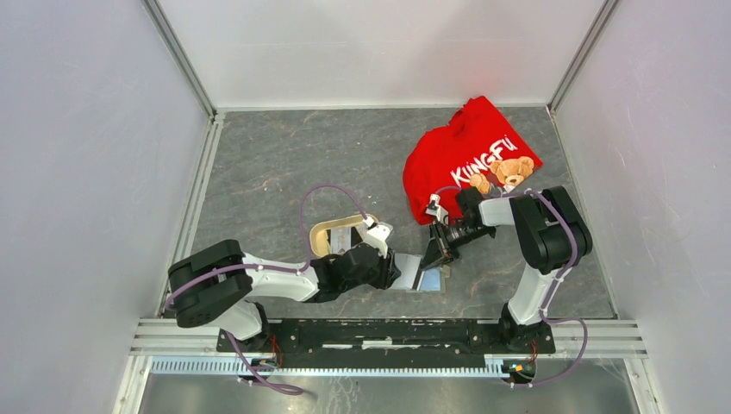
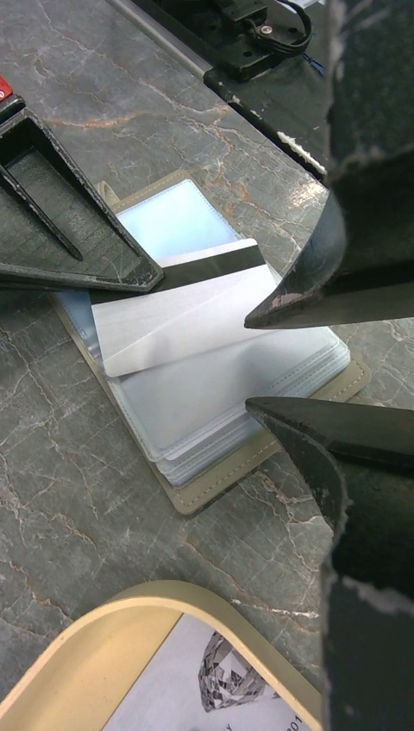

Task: Put the credit cards into the card holder
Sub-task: Insert the credit card into the card holder.

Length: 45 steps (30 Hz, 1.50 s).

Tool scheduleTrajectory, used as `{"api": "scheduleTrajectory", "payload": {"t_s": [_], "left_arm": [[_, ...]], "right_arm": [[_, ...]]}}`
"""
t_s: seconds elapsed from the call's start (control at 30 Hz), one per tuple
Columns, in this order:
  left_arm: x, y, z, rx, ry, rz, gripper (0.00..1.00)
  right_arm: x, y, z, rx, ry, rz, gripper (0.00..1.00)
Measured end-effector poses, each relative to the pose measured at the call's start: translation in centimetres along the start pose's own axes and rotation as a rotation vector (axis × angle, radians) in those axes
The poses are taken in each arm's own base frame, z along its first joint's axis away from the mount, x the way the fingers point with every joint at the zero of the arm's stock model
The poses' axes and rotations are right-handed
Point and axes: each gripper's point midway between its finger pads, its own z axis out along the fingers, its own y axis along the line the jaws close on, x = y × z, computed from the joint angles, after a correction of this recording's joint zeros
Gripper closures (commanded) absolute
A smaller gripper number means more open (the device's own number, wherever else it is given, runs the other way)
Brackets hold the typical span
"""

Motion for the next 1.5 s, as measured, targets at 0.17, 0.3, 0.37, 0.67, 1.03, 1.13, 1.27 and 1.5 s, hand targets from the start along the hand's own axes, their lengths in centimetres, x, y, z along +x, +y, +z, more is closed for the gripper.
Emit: {"api": "scheduleTrajectory", "payload": {"t_s": [0.17, 0.3, 0.37, 0.67, 1.03, 1.13, 1.27, 1.5], "left_arm": [[0.1, 0.1, -0.1, 0.000, 0.001, 0.000, 0.57], [0.0, 0.1, -0.3, 0.003, -0.003, 0.000, 0.55], [-0.3, -0.1, -0.5, 0.010, -0.011, -0.002, 0.54], [-2.0, -2.9, -1.5, 0.018, -0.044, 0.075, 0.50], [-0.8, -7.2, 0.1, 0.051, -0.024, 0.146, 0.58], [-0.5, -7.9, 0.6, 0.075, -0.018, 0.143, 0.60], [-0.1, -9.3, 1.6, 0.116, -0.010, 0.122, 0.60], [1.0, -10.0, 4.0, 0.105, 0.023, 0.101, 0.61]], "right_arm": [[0.0, 0.0, 0.0, 0.001, 0.004, -0.019, 0.91], [0.1, 0.1, 0.0, 0.000, 0.008, -0.019, 0.79], [0.1, 0.1, 0.1, 0.000, 0.011, -0.021, 0.76], [0.1, 0.4, 0.1, -0.014, 0.014, -0.033, 0.66], [0.0, 0.7, 0.0, -0.021, 0.013, -0.050, 0.61], [0.0, 0.7, 0.0, -0.021, 0.012, -0.055, 0.60], [-0.1, 0.7, 0.0, -0.022, 0.012, -0.056, 0.60], [-0.1, 0.9, -0.1, -0.019, 0.008, -0.067, 0.58]]}}
